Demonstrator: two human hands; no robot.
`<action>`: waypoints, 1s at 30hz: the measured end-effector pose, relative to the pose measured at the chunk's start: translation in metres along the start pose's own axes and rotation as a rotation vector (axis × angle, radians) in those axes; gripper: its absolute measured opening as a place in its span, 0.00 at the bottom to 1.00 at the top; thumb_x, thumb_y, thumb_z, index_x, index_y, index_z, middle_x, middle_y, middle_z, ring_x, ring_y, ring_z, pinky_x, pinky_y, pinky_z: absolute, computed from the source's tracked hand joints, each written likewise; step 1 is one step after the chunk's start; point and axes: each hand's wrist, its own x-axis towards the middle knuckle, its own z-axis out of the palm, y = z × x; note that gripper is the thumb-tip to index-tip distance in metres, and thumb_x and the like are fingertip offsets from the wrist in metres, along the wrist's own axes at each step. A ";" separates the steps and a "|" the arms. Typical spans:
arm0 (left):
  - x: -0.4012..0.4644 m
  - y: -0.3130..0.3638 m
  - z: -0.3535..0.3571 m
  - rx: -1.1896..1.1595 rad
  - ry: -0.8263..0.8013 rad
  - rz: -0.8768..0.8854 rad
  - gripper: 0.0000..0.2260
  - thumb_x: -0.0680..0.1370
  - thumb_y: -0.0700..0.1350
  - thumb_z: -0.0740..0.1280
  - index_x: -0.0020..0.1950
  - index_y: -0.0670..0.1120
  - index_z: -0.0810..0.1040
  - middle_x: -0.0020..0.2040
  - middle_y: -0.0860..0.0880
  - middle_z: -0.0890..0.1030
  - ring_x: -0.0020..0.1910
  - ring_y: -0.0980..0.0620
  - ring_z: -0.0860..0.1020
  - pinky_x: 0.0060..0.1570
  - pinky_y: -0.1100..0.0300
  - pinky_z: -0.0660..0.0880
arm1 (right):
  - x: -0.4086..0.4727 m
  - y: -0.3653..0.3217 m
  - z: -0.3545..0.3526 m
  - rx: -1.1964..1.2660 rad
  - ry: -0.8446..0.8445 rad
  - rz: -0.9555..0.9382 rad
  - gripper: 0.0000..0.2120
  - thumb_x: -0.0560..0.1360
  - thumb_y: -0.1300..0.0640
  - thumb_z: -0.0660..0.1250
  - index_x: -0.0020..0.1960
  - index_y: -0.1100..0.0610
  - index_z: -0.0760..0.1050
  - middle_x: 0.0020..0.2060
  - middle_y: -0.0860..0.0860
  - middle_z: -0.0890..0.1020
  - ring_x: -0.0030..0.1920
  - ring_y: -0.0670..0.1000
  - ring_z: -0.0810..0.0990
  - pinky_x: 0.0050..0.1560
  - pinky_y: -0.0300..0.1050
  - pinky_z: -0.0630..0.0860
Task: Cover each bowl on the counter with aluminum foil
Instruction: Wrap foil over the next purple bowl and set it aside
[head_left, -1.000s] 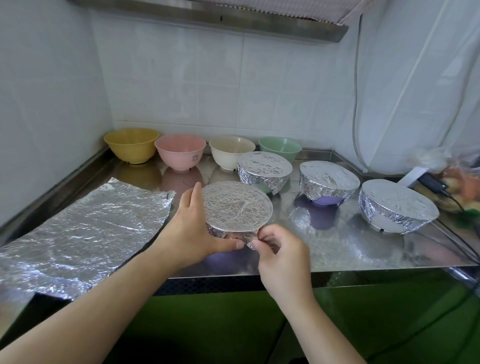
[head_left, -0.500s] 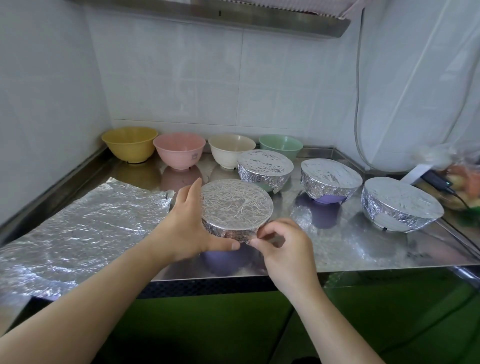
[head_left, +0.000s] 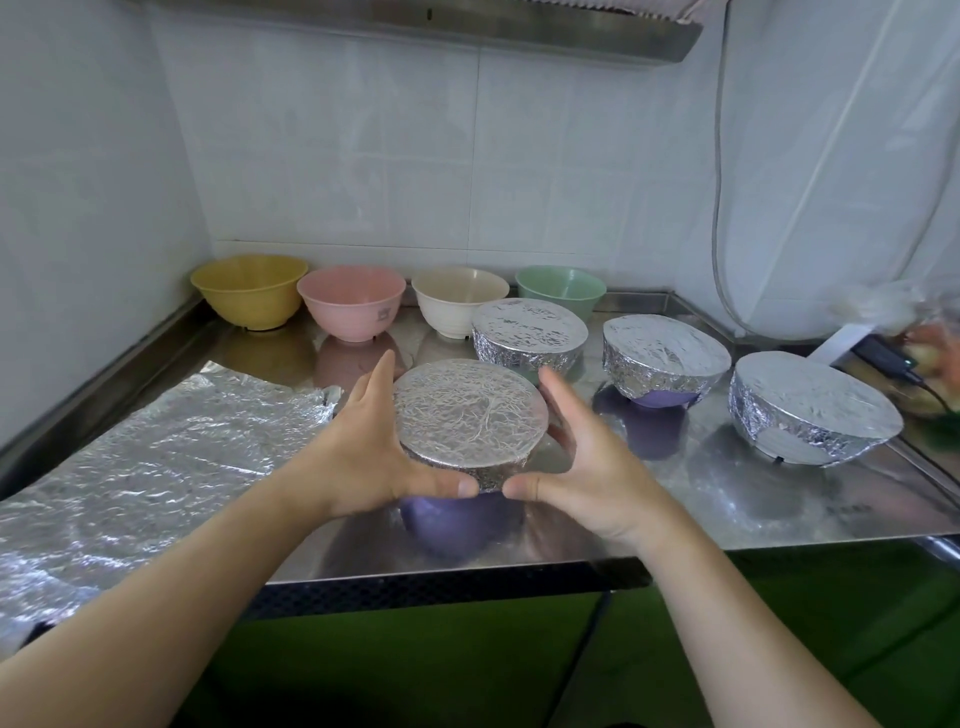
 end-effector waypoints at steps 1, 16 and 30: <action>0.002 -0.001 0.002 -0.017 0.014 0.006 0.81 0.44 0.77 0.80 0.85 0.49 0.41 0.83 0.51 0.57 0.81 0.53 0.57 0.80 0.52 0.59 | 0.003 0.000 -0.001 0.042 -0.003 -0.006 0.67 0.56 0.43 0.85 0.86 0.46 0.52 0.77 0.31 0.66 0.77 0.35 0.66 0.82 0.50 0.62; 0.001 -0.013 0.023 -0.144 0.133 0.081 0.73 0.50 0.65 0.86 0.85 0.54 0.46 0.81 0.56 0.61 0.74 0.65 0.60 0.73 0.65 0.58 | 0.013 0.018 0.000 0.138 0.073 -0.057 0.60 0.60 0.75 0.84 0.84 0.53 0.60 0.68 0.33 0.76 0.73 0.36 0.73 0.72 0.34 0.70; -0.004 -0.009 0.024 -0.135 0.164 0.100 0.72 0.51 0.65 0.86 0.85 0.56 0.45 0.80 0.58 0.61 0.71 0.70 0.59 0.71 0.67 0.58 | 0.008 0.009 0.009 0.015 0.090 -0.084 0.63 0.55 0.44 0.87 0.83 0.39 0.58 0.76 0.34 0.71 0.75 0.35 0.69 0.80 0.49 0.66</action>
